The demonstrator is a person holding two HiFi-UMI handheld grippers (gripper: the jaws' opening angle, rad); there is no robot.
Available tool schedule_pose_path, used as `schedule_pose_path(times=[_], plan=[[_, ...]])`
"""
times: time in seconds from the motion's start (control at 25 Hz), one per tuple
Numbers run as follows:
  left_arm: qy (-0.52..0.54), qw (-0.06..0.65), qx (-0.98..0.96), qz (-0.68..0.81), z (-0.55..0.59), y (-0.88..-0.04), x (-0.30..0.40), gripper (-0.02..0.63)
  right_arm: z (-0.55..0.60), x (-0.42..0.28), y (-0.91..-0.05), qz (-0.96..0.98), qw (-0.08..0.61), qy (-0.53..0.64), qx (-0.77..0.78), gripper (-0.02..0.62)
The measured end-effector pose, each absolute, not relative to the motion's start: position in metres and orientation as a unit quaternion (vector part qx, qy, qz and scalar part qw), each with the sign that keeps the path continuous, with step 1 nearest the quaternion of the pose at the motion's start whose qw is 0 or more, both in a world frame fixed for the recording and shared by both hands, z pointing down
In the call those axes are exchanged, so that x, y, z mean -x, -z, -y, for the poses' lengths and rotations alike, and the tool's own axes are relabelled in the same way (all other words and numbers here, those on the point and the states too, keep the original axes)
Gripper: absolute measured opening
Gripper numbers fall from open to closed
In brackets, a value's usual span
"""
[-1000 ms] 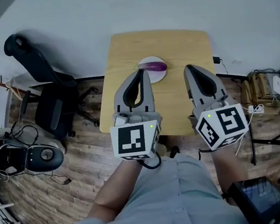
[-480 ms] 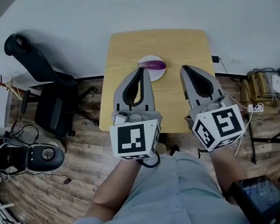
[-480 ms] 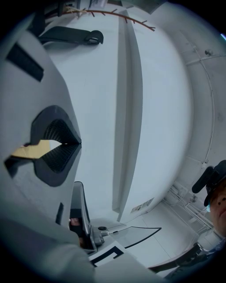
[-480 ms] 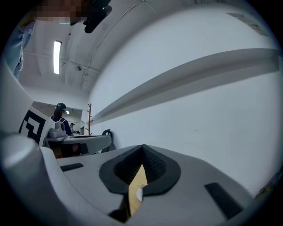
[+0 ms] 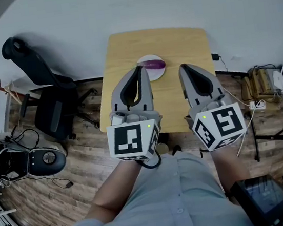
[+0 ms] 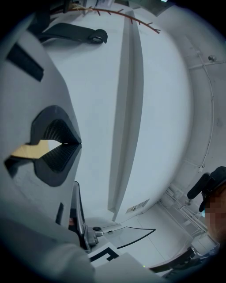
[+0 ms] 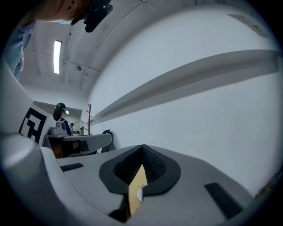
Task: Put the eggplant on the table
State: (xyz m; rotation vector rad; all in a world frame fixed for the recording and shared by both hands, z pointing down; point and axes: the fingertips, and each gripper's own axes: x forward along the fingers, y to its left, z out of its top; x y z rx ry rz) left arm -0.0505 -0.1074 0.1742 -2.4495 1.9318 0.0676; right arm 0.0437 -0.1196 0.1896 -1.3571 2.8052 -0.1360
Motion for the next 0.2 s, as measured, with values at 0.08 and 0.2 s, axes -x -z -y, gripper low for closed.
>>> schedule_pose_path(times=[0.08,0.2], plan=[[-0.024,0.01,0.783,-0.621,0.1075,-0.1746,0.0517,0.006,0.1195,-0.0436,-0.1897,-0.899,0.011,0.043,0.435,0.0],[-0.027,0.006,0.782,-0.623,0.1057,-0.1755,0.0539,0.006,0.1177,-0.0439,-0.1903,-0.898,0.01,0.044,0.438,0.0]])
